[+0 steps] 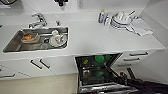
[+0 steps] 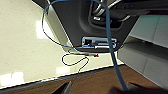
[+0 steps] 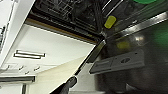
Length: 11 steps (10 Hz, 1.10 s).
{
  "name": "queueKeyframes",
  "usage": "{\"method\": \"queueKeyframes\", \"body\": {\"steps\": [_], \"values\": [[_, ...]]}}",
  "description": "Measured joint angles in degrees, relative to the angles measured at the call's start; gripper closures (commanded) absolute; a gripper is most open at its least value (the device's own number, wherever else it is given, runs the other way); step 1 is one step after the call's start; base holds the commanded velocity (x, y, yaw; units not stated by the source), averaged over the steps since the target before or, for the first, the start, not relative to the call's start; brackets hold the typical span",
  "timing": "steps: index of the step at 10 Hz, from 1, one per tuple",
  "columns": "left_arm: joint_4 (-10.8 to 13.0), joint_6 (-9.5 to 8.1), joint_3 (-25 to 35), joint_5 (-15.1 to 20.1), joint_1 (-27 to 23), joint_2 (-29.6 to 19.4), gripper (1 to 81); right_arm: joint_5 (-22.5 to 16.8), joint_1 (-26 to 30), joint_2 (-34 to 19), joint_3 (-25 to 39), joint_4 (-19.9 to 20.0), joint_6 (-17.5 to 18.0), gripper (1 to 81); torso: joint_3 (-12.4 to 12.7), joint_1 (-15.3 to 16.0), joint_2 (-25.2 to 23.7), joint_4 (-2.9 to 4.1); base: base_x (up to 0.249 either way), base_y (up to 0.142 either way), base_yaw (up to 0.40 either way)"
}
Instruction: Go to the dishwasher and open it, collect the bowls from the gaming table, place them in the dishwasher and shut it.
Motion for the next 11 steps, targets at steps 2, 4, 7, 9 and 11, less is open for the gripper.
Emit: {"method": "queueKeyframes", "body": {"steps": [2,4,7,9,11], "values": [[0.0,-0.02,-1.05,-0.02,0.0,0.45,1.0,-0.63,-3.04,-3.69,0.93,0.0,0.01,1.0,0.0,0.0,0.0,0.0,0.0,0.0,0.0],[0.02,-0.05,-2.93,0.09,0.0,0.78,1.0,-1.66,-10.12,-7.28,0.9,-0.15,0.0,1.0,0.0,0.0,0.0,0.0,0.0,0.0,0.0],[-0.02,-0.96,-3.74,6.73,-0.65,1.85,1.0,-1.49,-21.25,-10.19,0.88,-1.17,-0.35,1.0,0.0,0.0,0.0,0.0,0.0,0.0,0.0],[-0.07,-0.99,-3.61,6.95,-0.72,2.66,1.0,-1.13,-27.6,-10.86,-0.45,-2.82,-0.44,1.0,0.0,0.53,-0.89,0.0,0.0,0.0,0.0],[-0.02,-0.83,-3.61,6.86,-0.63,2.33,1.0,-0.71,-34.16,-10.56,-3.1,-5.38,-0.62,1.0,0.0,2.71,-4.46,0.0,0.0,0.0,0.0]]}}
